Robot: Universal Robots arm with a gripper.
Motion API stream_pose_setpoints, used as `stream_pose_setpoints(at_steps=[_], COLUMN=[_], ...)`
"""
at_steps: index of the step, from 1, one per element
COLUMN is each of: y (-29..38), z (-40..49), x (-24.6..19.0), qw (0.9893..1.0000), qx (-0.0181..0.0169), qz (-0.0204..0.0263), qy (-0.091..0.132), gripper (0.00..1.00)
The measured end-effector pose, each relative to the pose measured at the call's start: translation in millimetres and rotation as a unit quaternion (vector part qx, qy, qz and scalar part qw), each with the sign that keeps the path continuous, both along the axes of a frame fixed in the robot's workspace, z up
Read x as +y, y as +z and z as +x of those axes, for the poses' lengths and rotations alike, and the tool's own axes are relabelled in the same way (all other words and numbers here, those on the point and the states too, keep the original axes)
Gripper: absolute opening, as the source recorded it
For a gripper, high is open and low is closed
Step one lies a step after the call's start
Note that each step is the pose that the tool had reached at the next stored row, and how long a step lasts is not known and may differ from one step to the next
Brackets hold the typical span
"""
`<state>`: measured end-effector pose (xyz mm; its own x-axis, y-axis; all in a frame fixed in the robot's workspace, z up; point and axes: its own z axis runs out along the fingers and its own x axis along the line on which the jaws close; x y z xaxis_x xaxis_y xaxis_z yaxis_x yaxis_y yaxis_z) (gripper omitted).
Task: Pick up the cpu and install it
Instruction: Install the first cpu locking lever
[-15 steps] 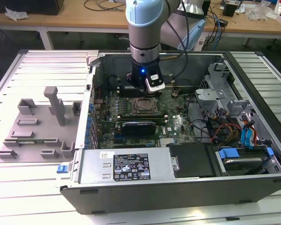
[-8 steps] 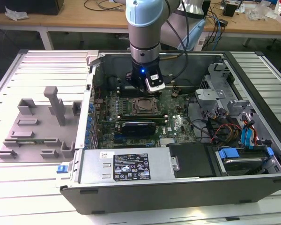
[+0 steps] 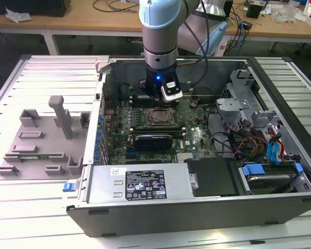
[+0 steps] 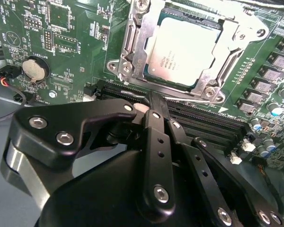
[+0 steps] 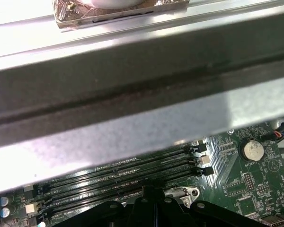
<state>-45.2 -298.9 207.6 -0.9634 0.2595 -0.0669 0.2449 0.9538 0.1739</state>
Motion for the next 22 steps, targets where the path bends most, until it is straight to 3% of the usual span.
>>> stream_pose_setpoints(at_steps=[5, 8, 12, 13, 14, 15, 17, 21, 22], y=[2.0, 1.1, -0.1, -0.2, -0.5, -0.8, -0.8, -1.0, -1.4], z=[-0.1, -5.4, -7.3, -7.4, -7.6, -7.8, -8.0, -8.3, -8.5], x=[3.2, 4.6, 4.9, 4.8, 4.9, 5.3, 6.3, 7.0, 7.1], qw=[1.0000, 1.0000, 0.9999, 0.9999, 0.9997, 0.9996, 0.9995, 0.9995, 0.9994], qx=[-0.0003, -0.0055, -0.0075, -0.0085, -0.0163, -0.0218, -0.0251, -0.0266, -0.0302], qz=[-0.0016, -0.0031, -0.0091, -0.0123, -0.0163, -0.0169, -0.0177, -0.0183, -0.0186], qy=[0.000, 0.000, 0.000, 0.000, 0.000, 0.000, 0.000, -0.002, -0.004], gripper=[0.11, 0.11, 0.11, 0.11, 0.11, 0.11, 0.11, 0.11, 0.11])
